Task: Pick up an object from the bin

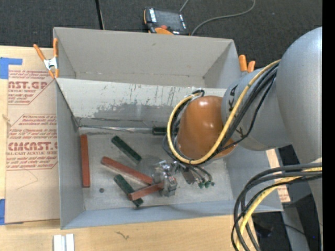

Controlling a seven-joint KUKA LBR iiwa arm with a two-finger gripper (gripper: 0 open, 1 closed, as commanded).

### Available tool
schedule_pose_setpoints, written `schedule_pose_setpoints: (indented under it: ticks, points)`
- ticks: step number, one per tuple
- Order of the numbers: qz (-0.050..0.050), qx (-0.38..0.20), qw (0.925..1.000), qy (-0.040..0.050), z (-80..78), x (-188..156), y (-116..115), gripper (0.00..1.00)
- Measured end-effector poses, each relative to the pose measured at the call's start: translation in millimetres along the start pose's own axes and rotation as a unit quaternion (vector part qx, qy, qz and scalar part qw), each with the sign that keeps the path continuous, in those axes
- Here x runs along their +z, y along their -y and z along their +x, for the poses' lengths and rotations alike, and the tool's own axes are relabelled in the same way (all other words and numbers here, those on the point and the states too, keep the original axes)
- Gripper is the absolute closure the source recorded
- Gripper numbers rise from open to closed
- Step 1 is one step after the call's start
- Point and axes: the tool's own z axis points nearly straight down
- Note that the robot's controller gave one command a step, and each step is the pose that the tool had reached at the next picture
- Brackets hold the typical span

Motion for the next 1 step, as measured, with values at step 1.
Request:
schedule_pose_setpoints:
  ticks: [1]
  points:
    - [0.001, 0.015, 0.9999, 0.0045, -4.9, -145.3, -4.1, 1.0]
